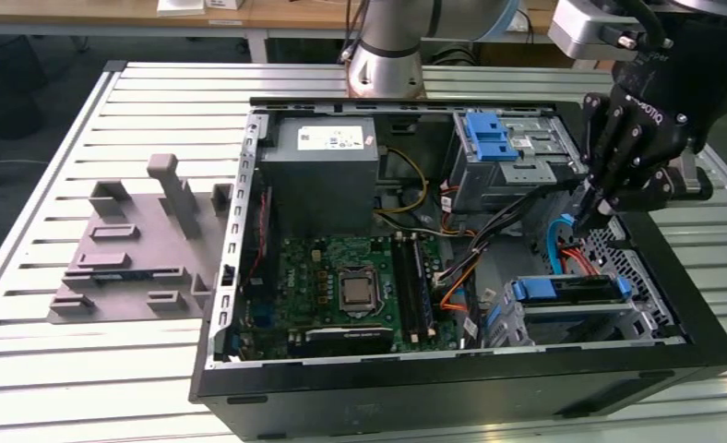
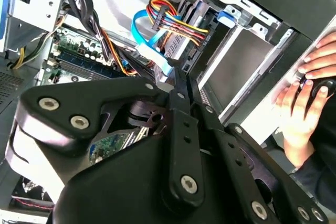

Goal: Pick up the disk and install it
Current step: 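Insert the second disk wire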

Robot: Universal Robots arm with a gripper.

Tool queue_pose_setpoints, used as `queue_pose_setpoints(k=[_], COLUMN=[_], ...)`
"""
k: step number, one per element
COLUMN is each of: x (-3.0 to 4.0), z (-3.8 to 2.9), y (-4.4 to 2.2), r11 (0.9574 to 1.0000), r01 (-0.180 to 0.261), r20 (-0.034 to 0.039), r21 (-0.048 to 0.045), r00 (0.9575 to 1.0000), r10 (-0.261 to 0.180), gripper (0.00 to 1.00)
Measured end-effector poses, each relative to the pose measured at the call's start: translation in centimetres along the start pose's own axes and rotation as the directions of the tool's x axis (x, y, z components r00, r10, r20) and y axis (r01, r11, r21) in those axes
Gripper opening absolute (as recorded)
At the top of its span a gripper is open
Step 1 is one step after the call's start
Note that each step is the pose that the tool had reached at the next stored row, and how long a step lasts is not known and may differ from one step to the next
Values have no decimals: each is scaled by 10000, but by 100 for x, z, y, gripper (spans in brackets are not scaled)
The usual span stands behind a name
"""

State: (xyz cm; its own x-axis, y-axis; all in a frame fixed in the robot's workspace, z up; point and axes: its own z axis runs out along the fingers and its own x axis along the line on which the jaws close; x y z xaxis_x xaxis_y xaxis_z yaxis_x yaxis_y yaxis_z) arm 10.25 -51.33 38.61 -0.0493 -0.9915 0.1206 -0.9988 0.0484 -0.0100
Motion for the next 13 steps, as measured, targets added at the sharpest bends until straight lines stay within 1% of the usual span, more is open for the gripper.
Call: queue_pose_setpoints(k=[1, 5, 6, 10, 13], x=[-8, -35, -41, -61, -78], z=[7, 39, 46, 74, 81], y=[0, 1, 2, 3, 4], r11=[10000, 10000, 10000, 10000, 10000], r01=[1, 0, 0, 0, 0], r20=[-12, -20, -20, -20, -23], r21=[3, 10, 10, 11, 11], r00=[10000, 10000, 10000, 10000, 10000], r10=[-1, 0, 0, 0, 0], gripper=[18, 19, 25, 25, 25])
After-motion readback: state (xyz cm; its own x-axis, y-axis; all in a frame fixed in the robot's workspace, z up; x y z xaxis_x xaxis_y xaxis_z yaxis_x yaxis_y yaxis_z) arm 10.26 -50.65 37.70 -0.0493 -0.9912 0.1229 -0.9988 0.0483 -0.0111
